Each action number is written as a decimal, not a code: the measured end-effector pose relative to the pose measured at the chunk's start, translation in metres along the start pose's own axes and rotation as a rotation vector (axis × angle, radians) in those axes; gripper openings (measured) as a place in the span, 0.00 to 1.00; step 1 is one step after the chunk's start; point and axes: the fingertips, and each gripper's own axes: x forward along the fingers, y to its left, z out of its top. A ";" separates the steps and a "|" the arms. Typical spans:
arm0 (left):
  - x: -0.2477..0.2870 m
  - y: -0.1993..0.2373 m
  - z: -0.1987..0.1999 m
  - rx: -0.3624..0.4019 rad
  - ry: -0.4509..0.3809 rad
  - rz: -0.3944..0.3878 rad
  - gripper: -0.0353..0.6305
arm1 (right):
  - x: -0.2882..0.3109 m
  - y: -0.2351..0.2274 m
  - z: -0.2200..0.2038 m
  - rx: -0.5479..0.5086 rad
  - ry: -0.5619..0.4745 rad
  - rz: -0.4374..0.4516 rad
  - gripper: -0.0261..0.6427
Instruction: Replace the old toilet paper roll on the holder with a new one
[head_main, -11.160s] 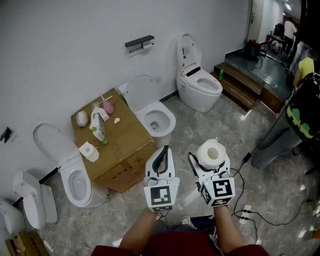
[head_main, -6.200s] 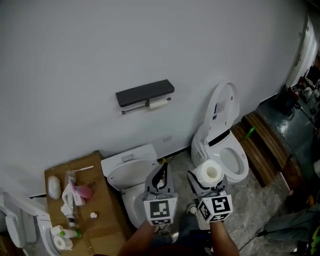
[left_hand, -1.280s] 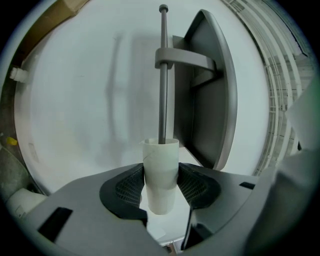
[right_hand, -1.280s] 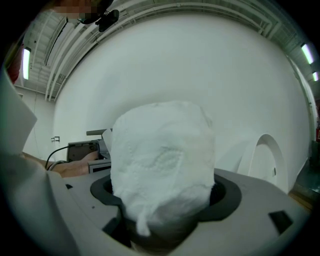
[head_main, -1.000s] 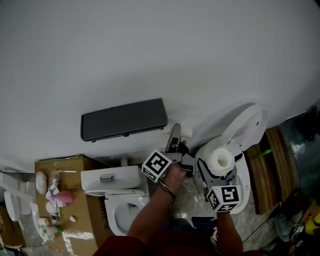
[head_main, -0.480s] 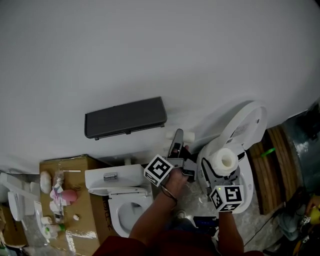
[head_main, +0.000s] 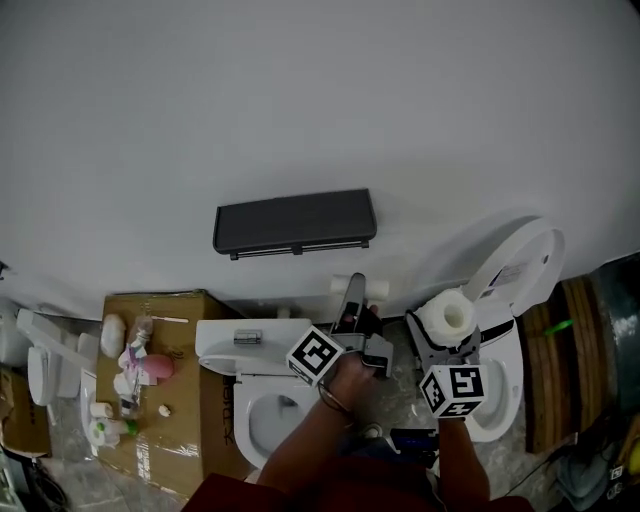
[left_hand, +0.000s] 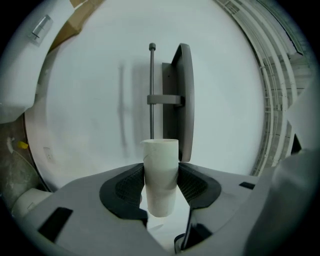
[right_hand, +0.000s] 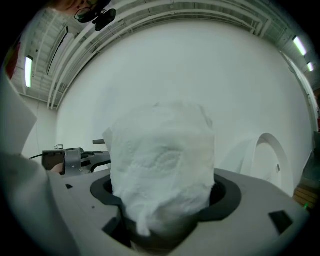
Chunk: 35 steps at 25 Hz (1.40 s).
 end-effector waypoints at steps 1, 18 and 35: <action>-0.005 0.001 0.008 0.005 -0.018 0.005 0.38 | 0.004 0.006 0.000 -0.001 0.001 0.018 0.65; -0.053 0.010 0.103 0.421 -0.090 0.162 0.38 | 0.063 0.057 -0.020 0.313 0.049 0.158 0.65; -0.049 0.013 0.108 1.559 0.060 0.432 0.37 | 0.110 0.016 -0.055 1.350 -0.064 0.056 0.65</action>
